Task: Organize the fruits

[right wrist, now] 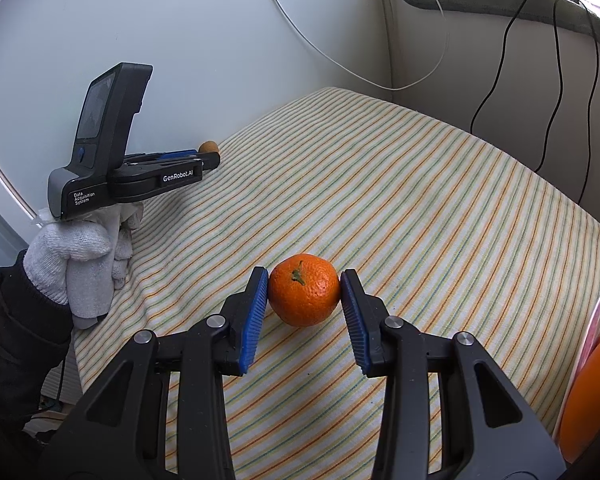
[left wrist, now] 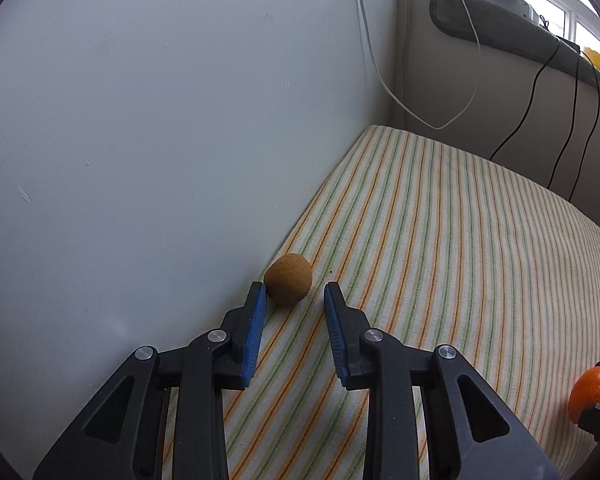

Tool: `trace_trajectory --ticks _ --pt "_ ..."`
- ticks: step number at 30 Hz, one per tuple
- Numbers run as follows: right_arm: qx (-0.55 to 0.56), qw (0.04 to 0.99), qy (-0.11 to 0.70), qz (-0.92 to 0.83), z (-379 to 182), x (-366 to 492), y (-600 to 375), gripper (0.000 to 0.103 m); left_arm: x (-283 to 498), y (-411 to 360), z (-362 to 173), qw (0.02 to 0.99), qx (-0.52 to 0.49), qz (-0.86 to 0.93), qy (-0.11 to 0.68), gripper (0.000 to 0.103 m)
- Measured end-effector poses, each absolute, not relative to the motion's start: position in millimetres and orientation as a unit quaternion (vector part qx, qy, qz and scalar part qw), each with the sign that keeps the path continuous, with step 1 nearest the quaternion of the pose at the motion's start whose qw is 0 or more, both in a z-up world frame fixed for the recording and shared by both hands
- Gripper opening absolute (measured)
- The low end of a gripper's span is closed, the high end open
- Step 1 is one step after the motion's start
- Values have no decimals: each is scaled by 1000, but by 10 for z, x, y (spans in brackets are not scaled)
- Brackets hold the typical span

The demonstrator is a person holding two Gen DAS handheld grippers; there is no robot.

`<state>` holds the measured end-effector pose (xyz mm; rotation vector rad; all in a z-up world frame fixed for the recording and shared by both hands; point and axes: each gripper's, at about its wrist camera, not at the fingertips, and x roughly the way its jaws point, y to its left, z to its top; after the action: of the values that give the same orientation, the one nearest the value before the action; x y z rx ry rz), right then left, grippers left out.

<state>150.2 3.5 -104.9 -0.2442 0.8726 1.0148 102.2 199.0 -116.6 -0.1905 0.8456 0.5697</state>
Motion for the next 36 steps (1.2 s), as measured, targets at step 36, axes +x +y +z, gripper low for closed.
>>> trace_trajectory --ticks 36 --pt "-84 769 393 497 -998 1495 -113 39 1325 1986 -1124 875 -56 280 391 20"
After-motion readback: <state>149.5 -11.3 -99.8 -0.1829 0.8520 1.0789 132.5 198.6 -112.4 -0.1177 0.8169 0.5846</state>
